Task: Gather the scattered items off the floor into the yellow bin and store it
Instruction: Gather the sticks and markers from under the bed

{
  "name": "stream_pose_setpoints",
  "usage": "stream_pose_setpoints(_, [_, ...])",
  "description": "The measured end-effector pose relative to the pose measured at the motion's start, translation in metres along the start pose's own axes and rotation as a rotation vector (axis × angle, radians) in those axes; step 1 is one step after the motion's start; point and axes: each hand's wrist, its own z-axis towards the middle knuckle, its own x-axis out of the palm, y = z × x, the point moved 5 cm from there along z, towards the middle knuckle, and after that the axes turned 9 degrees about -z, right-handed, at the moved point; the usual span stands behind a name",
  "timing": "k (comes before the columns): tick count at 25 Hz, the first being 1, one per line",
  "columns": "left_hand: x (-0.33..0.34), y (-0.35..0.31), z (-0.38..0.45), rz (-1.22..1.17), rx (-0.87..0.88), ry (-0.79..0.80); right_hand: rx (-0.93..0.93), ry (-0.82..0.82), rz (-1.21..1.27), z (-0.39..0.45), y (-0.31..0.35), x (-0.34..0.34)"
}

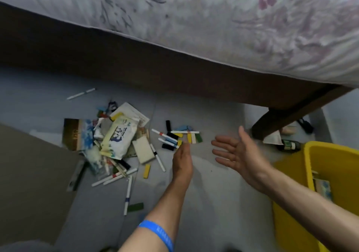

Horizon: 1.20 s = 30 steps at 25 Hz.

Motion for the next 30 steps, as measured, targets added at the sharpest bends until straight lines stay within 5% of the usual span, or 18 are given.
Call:
stream_pose_setpoints(6, [-0.02, 0.02, 0.06, 0.238, 0.206, -0.088, -0.051, -0.099, -0.213, 0.107, -0.061, 0.02])
stream_pose_setpoints(11, [-0.059, 0.015, 0.082, 0.398, 0.248, -0.138, -0.46, -0.313, -0.936, 0.168, -0.047, 0.034])
stream_pose_setpoints(14, [-0.073, 0.015, 0.09, 0.493, 0.223, -0.205, -0.387, -0.253, -1.241, 0.202, -0.045, 0.054])
stream_pose_setpoints(16, [-0.072, 0.013, 0.101, 0.527, 0.252, -0.268, -0.292, -0.281, -1.293, 0.214, -0.056, 0.063])
stream_pose_setpoints(20, [-0.055, 0.009, 0.114, 0.628, 0.309, -0.344, -0.463, -0.393, -1.341, 0.207, -0.069, 0.06])
stream_pose_setpoints(24, [-0.043, 0.002, 0.124, 0.595, 0.293, -0.515, -0.431, -0.358, -1.288, 0.197, -0.083, 0.045])
stream_pose_setpoints(30, [-0.05, 0.005, 0.13, 0.561, 0.284, -0.463, -0.487, -0.43, -1.353, 0.187, -0.082, 0.05])
